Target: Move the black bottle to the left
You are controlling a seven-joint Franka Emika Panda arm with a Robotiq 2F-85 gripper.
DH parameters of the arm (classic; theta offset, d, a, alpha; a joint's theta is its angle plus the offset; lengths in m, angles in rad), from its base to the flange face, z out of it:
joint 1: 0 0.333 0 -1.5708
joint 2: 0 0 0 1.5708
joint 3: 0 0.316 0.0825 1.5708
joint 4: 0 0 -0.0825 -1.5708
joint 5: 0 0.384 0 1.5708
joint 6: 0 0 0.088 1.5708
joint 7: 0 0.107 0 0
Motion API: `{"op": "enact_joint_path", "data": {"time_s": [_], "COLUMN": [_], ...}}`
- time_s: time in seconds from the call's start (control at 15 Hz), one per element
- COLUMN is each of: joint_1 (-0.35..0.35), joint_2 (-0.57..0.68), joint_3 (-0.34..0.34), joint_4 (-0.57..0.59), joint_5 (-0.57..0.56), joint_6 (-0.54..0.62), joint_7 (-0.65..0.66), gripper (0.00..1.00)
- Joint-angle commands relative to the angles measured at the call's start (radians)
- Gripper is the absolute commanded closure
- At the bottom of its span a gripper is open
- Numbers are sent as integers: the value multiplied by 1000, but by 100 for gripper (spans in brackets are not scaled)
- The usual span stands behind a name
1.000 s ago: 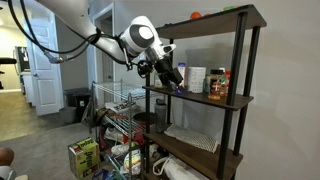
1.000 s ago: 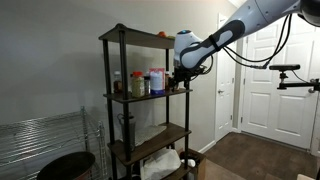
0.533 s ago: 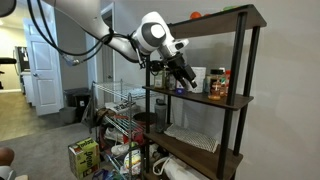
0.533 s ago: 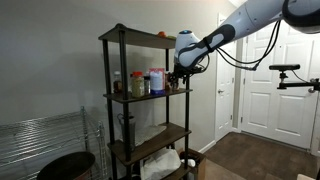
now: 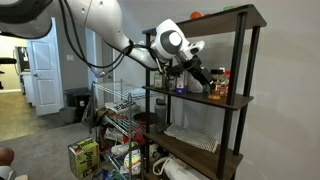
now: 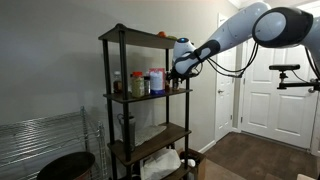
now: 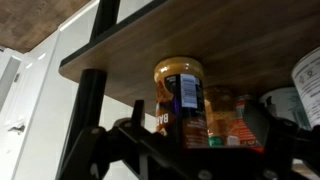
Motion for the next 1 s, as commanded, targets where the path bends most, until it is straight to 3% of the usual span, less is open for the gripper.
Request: {"op": "enact_joint_path", "data": {"time_s": [0.0, 0.4, 0.93], "joint_1": [44, 74, 85], "joint_2": [64, 108, 109], "joint_3": [-70, -123, -167], "joint_4": [79, 144, 139], "joint_5": [-51, -76, -81], "joint_6": [23, -1, -7], "joint_7": [103, 177, 245], "gripper": [0, 0, 0]}}
